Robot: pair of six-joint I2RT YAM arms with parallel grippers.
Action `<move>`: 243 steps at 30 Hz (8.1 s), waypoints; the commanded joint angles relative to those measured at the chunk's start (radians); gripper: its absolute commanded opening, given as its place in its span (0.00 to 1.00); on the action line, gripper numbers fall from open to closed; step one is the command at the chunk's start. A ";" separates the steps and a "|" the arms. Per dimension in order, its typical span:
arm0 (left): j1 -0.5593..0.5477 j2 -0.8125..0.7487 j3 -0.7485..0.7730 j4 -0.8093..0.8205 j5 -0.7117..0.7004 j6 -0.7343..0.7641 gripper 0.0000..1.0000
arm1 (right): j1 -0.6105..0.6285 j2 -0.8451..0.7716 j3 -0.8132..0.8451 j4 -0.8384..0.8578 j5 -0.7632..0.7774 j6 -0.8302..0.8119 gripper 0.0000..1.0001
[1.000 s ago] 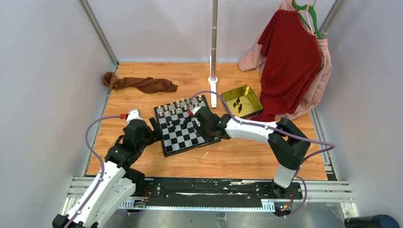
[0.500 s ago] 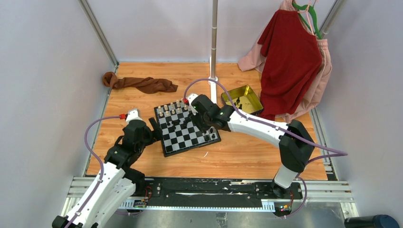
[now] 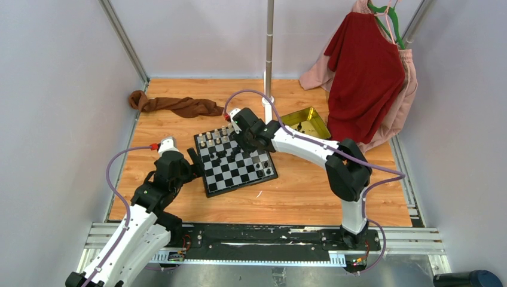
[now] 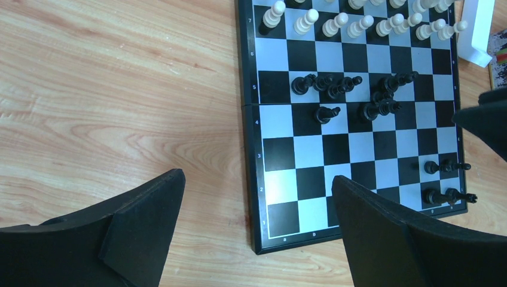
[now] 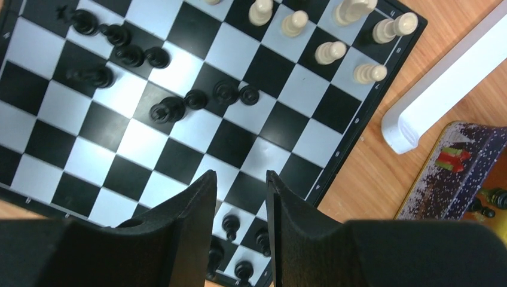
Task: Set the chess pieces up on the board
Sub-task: Pick up the chess piece from the chessboard, then place the chess piece on the chessboard, then pick up the chess piece from the chessboard.
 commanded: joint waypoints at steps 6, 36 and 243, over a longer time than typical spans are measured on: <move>-0.010 0.005 -0.005 0.014 -0.004 0.005 1.00 | -0.073 0.109 0.106 0.013 -0.071 -0.013 0.40; -0.010 0.031 -0.001 0.014 -0.011 0.008 1.00 | -0.098 0.218 0.183 0.017 -0.157 -0.013 0.39; -0.011 0.045 -0.011 0.037 0.013 0.017 1.00 | -0.041 0.206 0.188 0.017 -0.131 0.003 0.31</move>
